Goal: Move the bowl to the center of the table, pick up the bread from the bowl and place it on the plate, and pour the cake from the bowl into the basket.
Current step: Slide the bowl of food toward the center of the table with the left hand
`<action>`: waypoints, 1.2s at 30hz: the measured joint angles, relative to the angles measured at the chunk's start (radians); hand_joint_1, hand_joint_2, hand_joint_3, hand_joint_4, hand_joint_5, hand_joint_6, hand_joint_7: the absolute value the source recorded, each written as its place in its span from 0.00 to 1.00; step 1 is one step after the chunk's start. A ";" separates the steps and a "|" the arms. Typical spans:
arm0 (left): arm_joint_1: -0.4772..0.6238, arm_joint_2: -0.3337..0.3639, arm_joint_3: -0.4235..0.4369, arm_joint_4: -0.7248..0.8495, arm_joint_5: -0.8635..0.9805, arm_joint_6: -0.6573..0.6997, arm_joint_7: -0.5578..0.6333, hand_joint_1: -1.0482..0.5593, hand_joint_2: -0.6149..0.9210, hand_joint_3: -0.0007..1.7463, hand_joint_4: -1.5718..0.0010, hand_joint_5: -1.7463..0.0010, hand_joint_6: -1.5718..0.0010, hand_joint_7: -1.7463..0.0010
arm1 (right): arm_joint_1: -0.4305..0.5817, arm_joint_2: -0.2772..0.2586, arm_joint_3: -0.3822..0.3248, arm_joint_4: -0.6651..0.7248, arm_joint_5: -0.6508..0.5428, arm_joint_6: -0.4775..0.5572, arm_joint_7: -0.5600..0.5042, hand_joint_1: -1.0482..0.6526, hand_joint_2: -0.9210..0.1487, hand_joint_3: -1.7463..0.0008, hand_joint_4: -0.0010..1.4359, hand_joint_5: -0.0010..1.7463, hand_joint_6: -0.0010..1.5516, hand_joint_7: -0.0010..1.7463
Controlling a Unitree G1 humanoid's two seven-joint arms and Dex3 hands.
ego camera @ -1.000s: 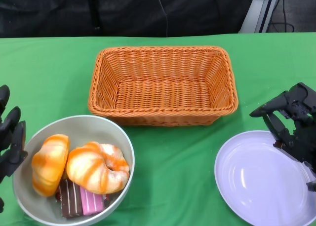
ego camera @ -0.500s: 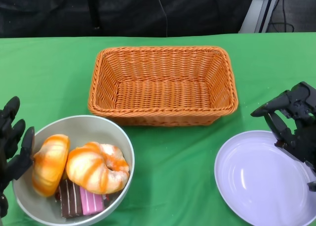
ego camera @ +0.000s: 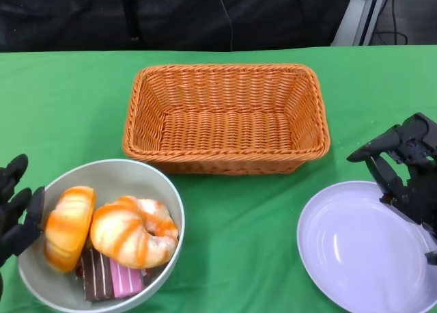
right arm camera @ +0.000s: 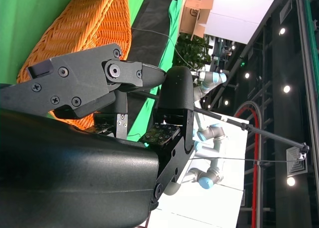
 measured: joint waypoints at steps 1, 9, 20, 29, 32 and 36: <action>0.000 0.002 -0.002 -0.001 -0.001 0.004 -0.001 0.11 1.00 0.41 0.81 0.98 0.84 0.99 | 0.000 0.000 0.000 0.000 0.000 0.000 0.000 0.55 0.00 0.78 0.50 0.81 0.46 0.70; 0.007 0.004 -0.003 -0.016 -0.038 0.008 -0.055 0.10 1.00 0.39 0.82 0.99 0.84 0.99 | 0.000 0.000 0.000 0.000 0.000 0.000 0.000 0.56 0.00 0.77 0.49 0.81 0.45 0.70; 0.035 -0.004 -0.001 -0.062 -0.121 0.007 -0.139 0.09 1.00 0.37 0.80 0.99 0.84 1.00 | 0.000 0.000 0.000 0.001 -0.007 -0.001 -0.005 0.57 0.00 0.76 0.49 0.81 0.45 0.71; 0.066 -0.027 -0.022 -0.133 -0.131 0.006 -0.165 0.09 1.00 0.36 0.78 0.99 0.83 0.99 | 0.000 0.000 -0.001 0.003 -0.015 -0.001 -0.010 0.56 0.01 0.76 0.49 0.81 0.45 0.71; 0.082 -0.034 -0.026 -0.156 -0.133 0.006 -0.173 0.09 1.00 0.36 0.79 0.99 0.83 0.99 | 0.000 0.000 -0.001 0.003 -0.012 -0.001 -0.009 0.56 0.01 0.77 0.49 0.81 0.45 0.71; 0.090 -0.036 -0.030 -0.166 -0.140 0.006 -0.181 0.09 1.00 0.36 0.79 0.99 0.83 1.00 | 0.000 0.000 -0.001 0.003 -0.015 -0.001 -0.013 0.56 0.01 0.77 0.49 0.81 0.45 0.70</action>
